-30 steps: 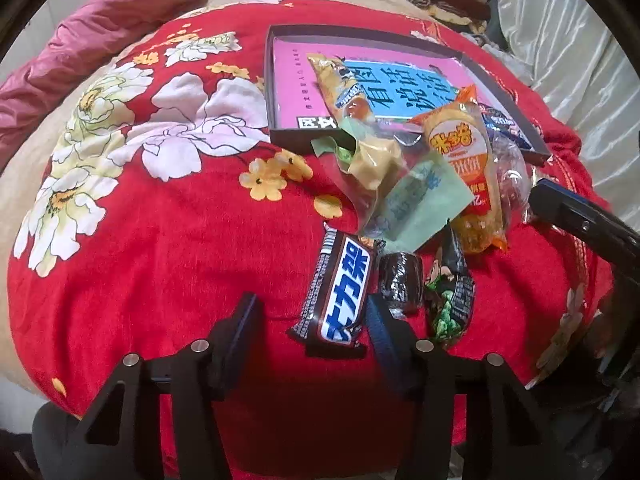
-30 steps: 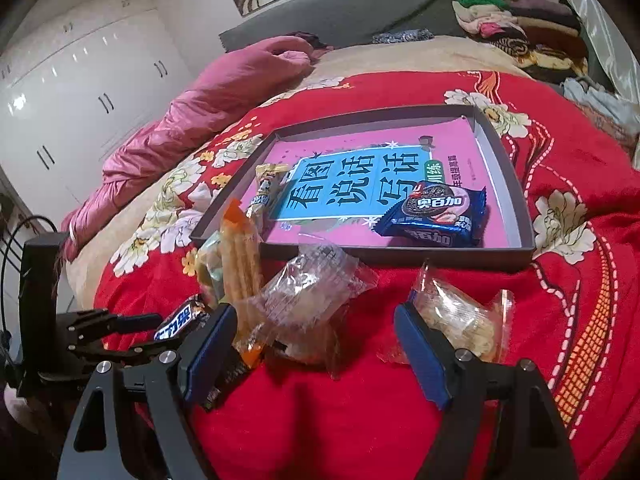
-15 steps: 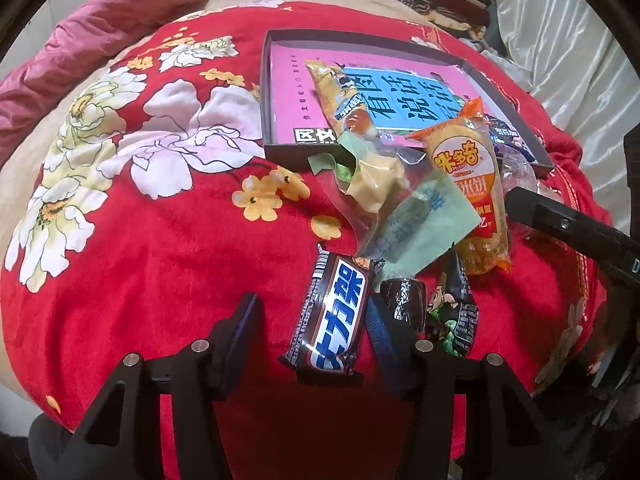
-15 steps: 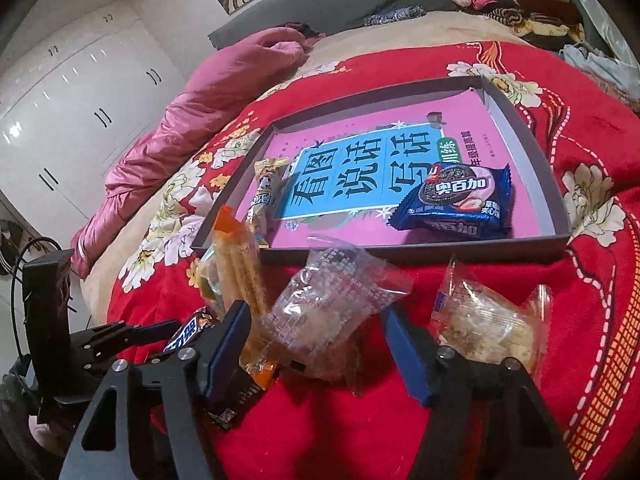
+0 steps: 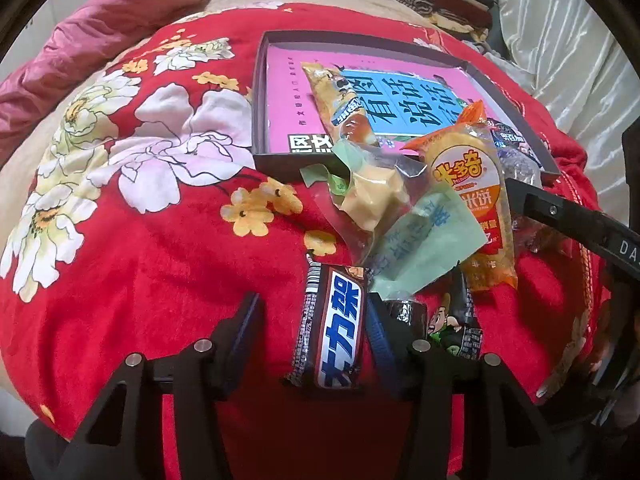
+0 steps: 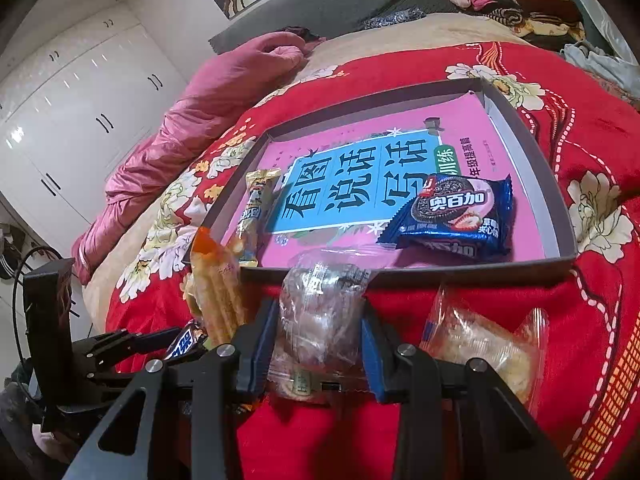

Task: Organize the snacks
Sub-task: 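Grasp the blue-and-white chocolate bar with the left tool while the right tool grasps a clear pastry bag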

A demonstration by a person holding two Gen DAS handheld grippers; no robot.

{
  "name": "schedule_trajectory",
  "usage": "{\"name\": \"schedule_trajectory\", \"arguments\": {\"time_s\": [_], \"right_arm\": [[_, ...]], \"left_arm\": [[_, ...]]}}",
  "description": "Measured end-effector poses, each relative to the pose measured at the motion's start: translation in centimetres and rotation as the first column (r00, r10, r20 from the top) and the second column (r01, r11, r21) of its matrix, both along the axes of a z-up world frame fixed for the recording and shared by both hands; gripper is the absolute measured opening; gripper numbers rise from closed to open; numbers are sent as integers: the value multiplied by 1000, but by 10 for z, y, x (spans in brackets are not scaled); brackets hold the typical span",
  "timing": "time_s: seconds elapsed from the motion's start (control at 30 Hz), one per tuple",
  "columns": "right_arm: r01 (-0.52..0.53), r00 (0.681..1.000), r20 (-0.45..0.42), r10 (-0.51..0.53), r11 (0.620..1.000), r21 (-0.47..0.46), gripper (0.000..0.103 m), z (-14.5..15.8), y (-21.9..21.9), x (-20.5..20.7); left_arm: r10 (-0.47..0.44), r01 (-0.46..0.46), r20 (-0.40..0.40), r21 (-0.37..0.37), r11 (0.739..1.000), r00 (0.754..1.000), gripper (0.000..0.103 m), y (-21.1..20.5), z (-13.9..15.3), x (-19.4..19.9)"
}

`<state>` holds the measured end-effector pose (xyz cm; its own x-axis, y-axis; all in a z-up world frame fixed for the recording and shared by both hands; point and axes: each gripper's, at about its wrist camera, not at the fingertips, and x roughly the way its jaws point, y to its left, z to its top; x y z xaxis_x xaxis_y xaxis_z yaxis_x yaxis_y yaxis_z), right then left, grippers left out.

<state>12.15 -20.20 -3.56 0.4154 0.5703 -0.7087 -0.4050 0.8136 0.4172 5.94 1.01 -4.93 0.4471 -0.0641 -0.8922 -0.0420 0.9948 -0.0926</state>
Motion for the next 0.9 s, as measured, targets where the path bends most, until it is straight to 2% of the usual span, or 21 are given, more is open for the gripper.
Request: {"name": "schedule_trajectory", "arguments": {"time_s": [0.2,0.33,0.43,0.53,0.9], "right_arm": [[-43,999,29,44,998,-39,39,-1,11,2],[-67,997,28,67,998,-7,38,0,9,1],[-65,997,33,64,998,17,38,3,4,1],[-55,998,39,53,997,49,38,8,-4,1],[-32,994,101,29,999,34,38,23,-15,-2]], "left_arm": [[14,-14,-7,-9,1000,1000,53,1,-3,5],[-2,2,-11,19,1000,1000,33,-2,-3,5],[-12,12,-9,16,1000,1000,31,-2,0,3],[-2,2,-3,-16,1000,1000,30,1,4,0],[51,-48,28,-87,995,998,30,19,27,-8]]}}
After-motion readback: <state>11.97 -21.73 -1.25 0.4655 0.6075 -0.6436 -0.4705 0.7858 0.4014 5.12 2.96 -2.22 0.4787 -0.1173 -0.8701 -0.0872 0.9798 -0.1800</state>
